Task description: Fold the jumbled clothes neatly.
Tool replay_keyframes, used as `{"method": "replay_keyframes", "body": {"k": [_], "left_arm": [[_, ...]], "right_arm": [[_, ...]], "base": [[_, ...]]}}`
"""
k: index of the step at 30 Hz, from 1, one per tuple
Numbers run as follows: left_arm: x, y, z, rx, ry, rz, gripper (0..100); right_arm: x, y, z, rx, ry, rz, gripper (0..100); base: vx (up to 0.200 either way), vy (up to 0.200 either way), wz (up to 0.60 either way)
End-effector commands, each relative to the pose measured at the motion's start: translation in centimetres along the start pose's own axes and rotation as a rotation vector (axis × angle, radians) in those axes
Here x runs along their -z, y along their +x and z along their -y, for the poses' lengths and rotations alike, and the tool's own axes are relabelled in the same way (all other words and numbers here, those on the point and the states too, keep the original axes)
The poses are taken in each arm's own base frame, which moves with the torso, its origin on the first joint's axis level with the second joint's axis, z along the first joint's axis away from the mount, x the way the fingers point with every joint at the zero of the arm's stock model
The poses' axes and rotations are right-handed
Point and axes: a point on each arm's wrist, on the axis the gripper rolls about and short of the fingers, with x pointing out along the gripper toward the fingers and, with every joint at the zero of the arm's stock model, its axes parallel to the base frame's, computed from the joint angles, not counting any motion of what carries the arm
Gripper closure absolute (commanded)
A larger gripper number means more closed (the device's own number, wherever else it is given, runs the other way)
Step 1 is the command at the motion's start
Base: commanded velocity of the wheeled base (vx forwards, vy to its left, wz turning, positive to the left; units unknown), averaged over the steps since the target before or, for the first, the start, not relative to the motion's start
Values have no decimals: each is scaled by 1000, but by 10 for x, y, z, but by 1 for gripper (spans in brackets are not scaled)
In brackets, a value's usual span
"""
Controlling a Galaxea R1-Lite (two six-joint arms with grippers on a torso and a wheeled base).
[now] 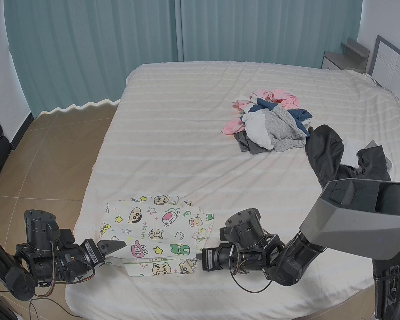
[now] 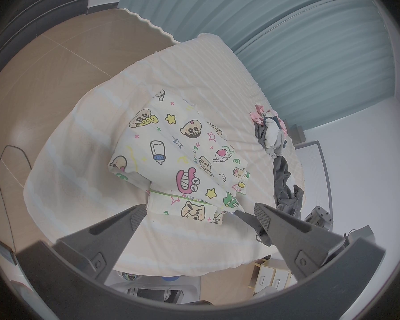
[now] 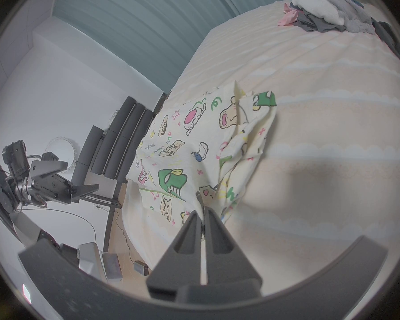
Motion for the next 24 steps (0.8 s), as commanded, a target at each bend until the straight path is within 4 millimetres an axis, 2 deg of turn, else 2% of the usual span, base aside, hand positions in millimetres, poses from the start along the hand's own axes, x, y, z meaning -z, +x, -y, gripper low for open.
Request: {"method": "replay_keyframes", "body": {"k": [1,24], "left_arm": [[0,1,0,-1,-1,-2,0],[0,1,0,-3,-2,-2,0]], "right_arm": [[-6,-9,-2,9,2,-14,100],[5,-17,0,59,-42,-192,100]], "base": [[0,0,0],[0,0,0]]}}
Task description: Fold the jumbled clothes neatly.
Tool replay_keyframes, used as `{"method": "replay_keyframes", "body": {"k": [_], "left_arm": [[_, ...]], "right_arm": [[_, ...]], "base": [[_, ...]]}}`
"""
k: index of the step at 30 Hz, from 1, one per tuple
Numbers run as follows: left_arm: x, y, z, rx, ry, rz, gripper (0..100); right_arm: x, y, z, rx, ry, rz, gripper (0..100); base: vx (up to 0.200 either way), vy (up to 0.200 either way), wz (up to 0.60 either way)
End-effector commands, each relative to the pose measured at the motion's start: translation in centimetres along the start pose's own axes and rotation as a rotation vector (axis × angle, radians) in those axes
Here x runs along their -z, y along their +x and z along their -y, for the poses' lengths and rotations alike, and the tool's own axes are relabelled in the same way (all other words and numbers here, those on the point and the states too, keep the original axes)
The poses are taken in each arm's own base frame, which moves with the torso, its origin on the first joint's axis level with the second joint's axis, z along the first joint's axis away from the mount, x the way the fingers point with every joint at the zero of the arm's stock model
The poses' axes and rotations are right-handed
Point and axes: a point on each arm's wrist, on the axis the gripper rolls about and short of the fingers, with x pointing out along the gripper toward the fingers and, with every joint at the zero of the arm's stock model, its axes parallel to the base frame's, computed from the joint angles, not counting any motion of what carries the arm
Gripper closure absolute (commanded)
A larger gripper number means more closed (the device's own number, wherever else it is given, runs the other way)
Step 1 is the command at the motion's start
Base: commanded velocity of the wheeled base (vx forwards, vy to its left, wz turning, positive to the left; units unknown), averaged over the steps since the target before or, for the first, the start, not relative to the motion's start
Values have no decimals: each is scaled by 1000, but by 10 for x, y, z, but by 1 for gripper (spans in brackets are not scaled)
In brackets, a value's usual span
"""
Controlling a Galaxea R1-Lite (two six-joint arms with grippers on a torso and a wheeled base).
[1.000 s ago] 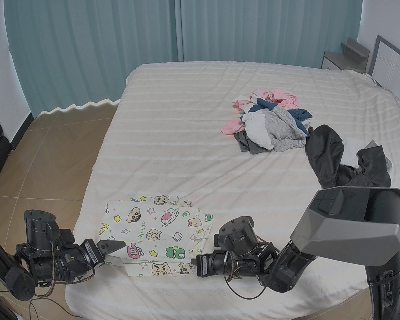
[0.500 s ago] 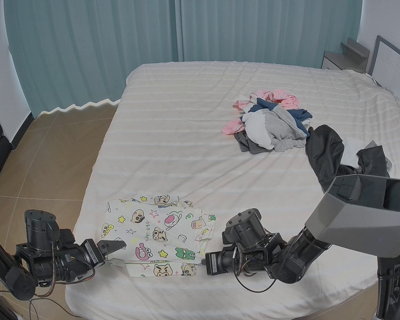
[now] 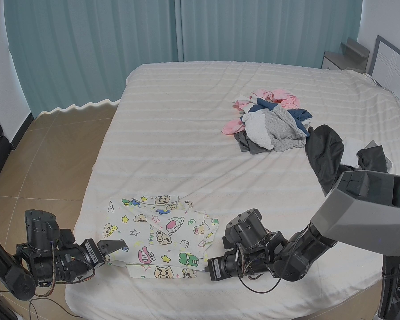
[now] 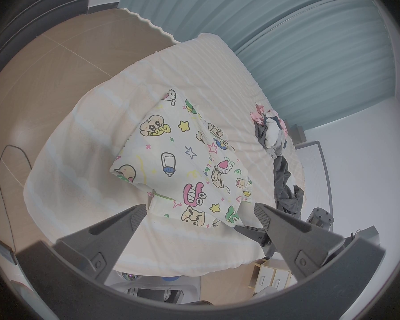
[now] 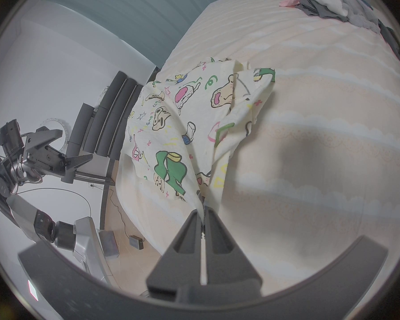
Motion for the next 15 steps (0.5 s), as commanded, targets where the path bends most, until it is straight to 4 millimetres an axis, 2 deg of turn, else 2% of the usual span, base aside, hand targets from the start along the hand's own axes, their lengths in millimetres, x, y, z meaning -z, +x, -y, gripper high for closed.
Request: {"method": "replay_keyframes", "body": {"k": [1,2,3,8,15], "left_arm": [[0,1,0,-2,-1,-2,0],[0,1,0,-2,-1,-2,0],[0,2,0,-5,-2,-3,0],[-4,5,-3,-15,-13,5,0],[-23,7,-2,10,-31,121,0]], "right_arm": [[1,0,0,0,-4,-4,100],[1,0,0,0,-4,-4,100],[2,0,1,4,-6,-8,0],[-2,-1,-1,-3,-6,13,0],[-12,1,-2,9,5,57,0]], "base": [[0,0,0],[0,0,0],[0,0,0],[0,0,0],[0,0,0]]}}
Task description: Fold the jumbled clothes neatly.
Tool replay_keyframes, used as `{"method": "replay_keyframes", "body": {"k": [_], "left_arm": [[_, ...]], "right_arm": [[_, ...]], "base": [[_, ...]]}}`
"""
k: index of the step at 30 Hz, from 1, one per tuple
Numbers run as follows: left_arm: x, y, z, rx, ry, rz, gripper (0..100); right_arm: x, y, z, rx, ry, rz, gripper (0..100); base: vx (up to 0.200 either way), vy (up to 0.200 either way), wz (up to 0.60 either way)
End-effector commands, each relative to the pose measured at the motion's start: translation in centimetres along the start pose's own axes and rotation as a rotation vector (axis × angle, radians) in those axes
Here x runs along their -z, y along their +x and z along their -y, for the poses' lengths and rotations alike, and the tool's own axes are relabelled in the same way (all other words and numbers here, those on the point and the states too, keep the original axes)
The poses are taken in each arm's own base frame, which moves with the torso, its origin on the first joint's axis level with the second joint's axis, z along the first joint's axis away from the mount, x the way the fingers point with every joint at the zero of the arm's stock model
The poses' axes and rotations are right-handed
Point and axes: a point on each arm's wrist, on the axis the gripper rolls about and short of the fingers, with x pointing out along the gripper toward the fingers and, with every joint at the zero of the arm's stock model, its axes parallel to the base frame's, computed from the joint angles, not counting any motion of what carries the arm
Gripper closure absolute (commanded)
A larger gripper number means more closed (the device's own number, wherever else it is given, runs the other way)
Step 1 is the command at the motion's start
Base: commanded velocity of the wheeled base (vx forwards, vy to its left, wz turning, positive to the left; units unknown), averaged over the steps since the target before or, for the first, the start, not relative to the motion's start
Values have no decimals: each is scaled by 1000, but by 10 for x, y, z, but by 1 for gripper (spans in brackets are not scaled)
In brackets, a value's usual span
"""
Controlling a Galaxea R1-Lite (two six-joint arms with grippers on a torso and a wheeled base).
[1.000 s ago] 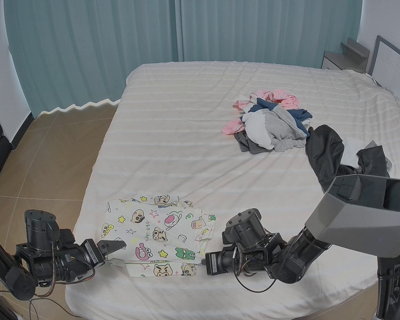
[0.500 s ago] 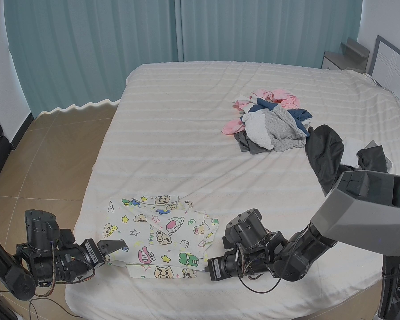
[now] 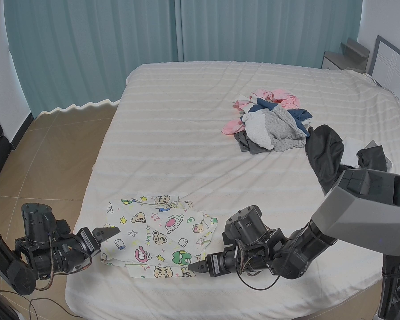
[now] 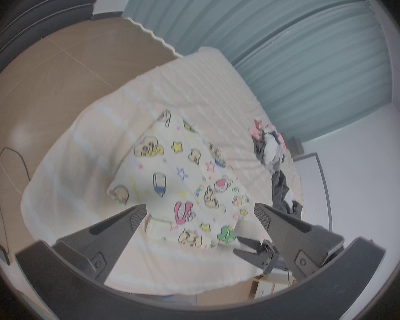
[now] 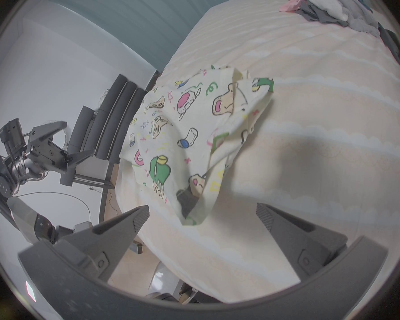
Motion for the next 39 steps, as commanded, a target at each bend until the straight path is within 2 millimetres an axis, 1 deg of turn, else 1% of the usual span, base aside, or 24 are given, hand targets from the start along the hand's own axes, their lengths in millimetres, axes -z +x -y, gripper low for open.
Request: {"method": "replay_keyframes", "body": {"k": [1,5,10,14,16,19,21,24,25,27,28,29,31,34,36,39], "left_arm": [[-9,5,-1,-10,-20,44,0],[-14,10,2,-3,-64,61,0],[-14,10,-1,-10,-78,59,0],[-13,15,-4,-26,-77,53,0],[-14,15,-4,-23,-77,56,0],[-13,22,-9,-38,-80,47,0],[-14,27,-14,-58,-65,46,0],[-17,34,-27,-108,-18,67,0],[-20,40,-35,-141,-5,90,0],[-23,49,-46,-187,-12,126,0],[-24,50,-48,-191,-12,134,0],[-26,60,-57,-210,-15,164,0],[-28,67,-65,-210,-13,205,0],[-24,69,-74,-198,35,223,0],[-16,70,-85,-231,98,167,0],[-14,68,-89,-215,130,126,0]], "right_arm": [[-7,1,-2,10,4,34,0],[-9,1,-3,15,5,45,0],[-14,2,0,20,12,63,0],[-19,4,5,40,24,81,0],[-20,5,6,46,26,88,0],[-20,12,9,65,31,95,0],[-19,17,11,70,30,103,0],[-18,21,13,68,30,109,0],[-17,23,13,68,29,110,0],[-16,25,14,70,31,110,0],[-16,25,15,70,33,108,0],[-16,25,13,65,61,112,0],[-20,24,9,52,110,125,0],[-21,25,8,49,144,129,0],[-19,27,10,54,146,123,0],[-18,29,12,57,150,118,0]], "base": [[0,0,0],[0,0,0],[200,0,0],[200,0,0],[0,0,0],[0,0,0],[0,0,0],[0,0,0],[0,0,0],[0,0,0],[0,0,0],[0,0,0],[0,0,0],[0,0,0],[0,0,0],[0,0,0]]}}
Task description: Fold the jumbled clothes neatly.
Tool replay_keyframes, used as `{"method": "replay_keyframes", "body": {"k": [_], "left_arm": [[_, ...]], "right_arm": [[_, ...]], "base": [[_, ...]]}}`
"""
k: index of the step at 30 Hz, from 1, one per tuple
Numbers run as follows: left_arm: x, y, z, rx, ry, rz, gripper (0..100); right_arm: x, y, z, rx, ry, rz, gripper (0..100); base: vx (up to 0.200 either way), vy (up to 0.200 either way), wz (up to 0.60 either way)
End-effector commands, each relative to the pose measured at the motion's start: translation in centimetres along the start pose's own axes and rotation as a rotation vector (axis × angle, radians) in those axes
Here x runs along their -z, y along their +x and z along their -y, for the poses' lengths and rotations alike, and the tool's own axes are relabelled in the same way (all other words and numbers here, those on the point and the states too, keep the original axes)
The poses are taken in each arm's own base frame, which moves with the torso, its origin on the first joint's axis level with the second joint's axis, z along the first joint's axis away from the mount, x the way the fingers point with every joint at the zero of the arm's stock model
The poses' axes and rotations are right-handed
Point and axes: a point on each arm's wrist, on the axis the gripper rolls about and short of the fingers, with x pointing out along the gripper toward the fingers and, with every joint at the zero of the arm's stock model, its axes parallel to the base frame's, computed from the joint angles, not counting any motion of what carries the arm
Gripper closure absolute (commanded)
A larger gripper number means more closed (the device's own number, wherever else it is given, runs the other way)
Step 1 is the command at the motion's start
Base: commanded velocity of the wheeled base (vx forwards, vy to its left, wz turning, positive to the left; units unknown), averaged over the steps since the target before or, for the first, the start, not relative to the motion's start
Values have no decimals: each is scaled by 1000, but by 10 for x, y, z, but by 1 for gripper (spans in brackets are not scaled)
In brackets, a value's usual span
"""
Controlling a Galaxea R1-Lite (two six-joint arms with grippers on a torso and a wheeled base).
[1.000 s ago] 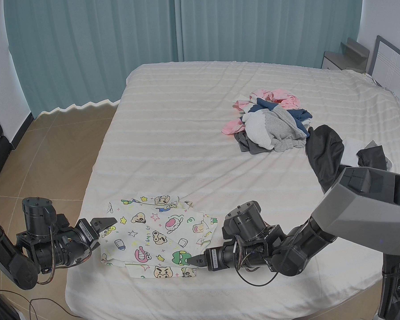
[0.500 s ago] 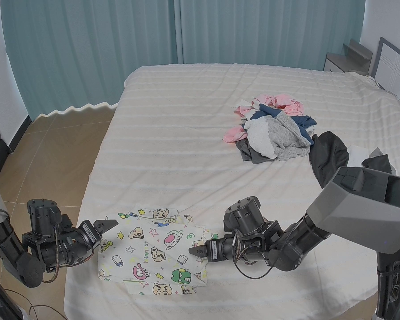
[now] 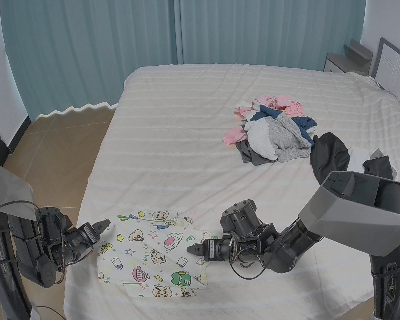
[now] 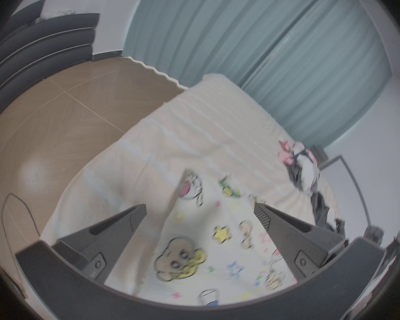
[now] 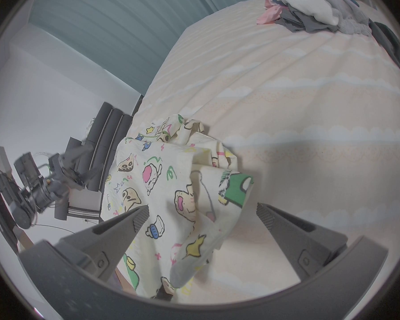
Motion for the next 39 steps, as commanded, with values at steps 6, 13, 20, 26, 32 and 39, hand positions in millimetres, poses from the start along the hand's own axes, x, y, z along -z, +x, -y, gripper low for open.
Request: {"method": "replay_keyframes", "body": {"k": [6,13,20,26,32,39], "left_arm": [[19,4,-35,-21,1,-162,0],[19,5,-33,44,-5,-197,0],[15,15,-31,91,6,-187,0],[19,18,-34,84,3,-200,0],[21,23,-36,81,2,-206,0],[22,25,-34,98,8,-213,0]], "right_arm": [[7,8,-2,-2,17,-18,0],[10,10,-3,-13,14,-11,0],[14,14,0,-15,13,-6,0],[15,18,1,-14,13,-10,0],[16,20,1,-23,10,2,0],[22,29,0,-24,-1,44,0]], "base": [[0,0,0],[0,0,0],[0,0,0],[0,0,0],[0,0,0],[0,0,0]]}}
